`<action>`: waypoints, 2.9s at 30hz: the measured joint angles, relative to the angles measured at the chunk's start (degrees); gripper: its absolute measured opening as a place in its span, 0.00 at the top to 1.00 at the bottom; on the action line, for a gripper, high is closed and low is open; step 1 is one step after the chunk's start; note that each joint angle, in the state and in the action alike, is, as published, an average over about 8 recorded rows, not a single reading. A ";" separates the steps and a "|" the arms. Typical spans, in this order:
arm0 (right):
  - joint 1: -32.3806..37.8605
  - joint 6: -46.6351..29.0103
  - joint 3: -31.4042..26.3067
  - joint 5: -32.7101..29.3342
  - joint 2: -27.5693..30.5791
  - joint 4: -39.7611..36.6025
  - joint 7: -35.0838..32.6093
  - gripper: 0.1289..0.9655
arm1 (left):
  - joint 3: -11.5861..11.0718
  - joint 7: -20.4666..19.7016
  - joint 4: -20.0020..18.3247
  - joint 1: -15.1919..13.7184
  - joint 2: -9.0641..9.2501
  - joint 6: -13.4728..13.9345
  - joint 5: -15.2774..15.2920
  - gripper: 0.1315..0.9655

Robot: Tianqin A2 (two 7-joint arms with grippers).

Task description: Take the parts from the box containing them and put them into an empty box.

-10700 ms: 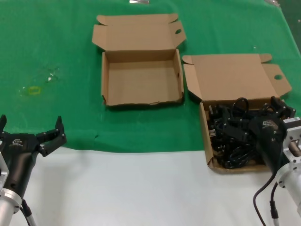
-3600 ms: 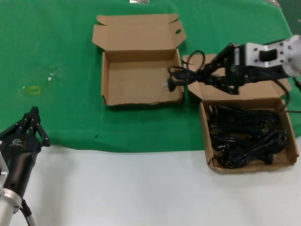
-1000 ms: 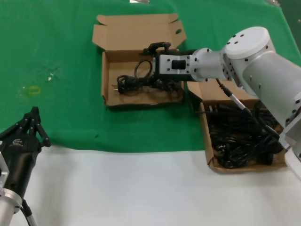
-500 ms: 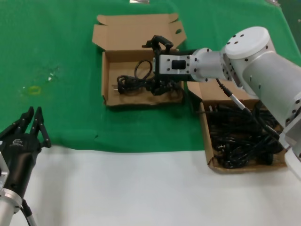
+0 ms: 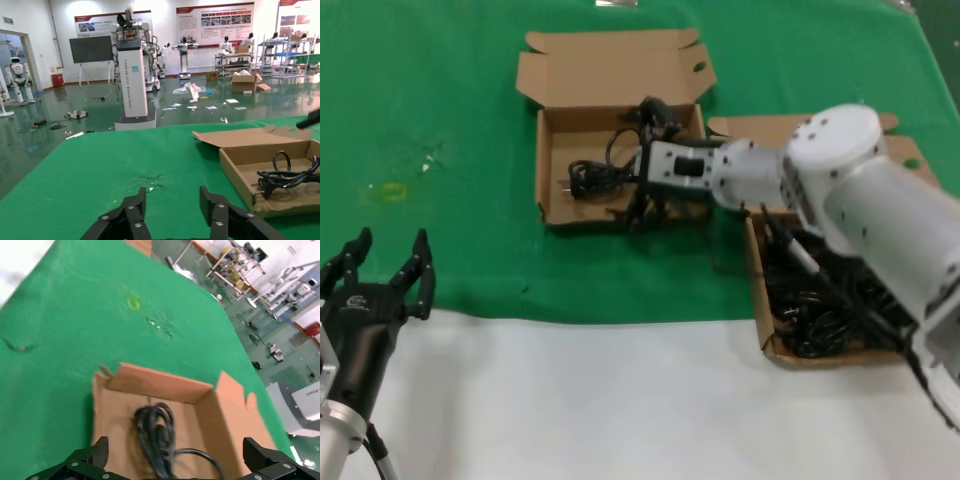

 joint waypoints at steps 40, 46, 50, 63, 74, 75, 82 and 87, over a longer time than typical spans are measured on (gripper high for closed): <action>-40.81 18.05 27.99 -5.83 9.09 45.09 25.60 0.00 | 0.00 0.02 0.00 0.00 0.00 0.00 -0.01 0.04; -46.99 20.80 32.22 -6.72 10.47 51.90 29.52 0.00 | 0.00 0.01 0.00 0.00 0.00 0.00 -0.01 0.00; -51.11 22.63 35.02 -7.30 11.38 56.41 32.12 0.00 | 0.00 0.01 0.00 0.00 0.00 0.00 -0.01 0.00; -64.44 28.54 44.18 -9.21 14.36 71.17 40.50 0.00 | 0.00 0.01 0.00 0.00 0.00 0.00 -0.02 0.00; -68.20 30.23 46.78 -9.76 15.20 75.34 42.91 0.00 | 0.00 0.01 0.00 0.00 0.00 0.00 -0.01 0.00; -68.21 30.23 46.78 -9.76 15.20 75.34 42.91 0.00 | 0.00 0.01 0.00 0.00 0.00 0.00 -0.01 0.00; -68.22 30.23 46.79 -9.76 15.20 75.35 42.91 0.00 | 0.00 0.01 0.00 0.00 0.00 0.00 -0.01 0.00; -68.22 30.23 46.79 -9.76 15.20 75.35 42.91 0.00 | 0.00 0.01 0.00 0.00 0.00 0.00 -0.01 0.00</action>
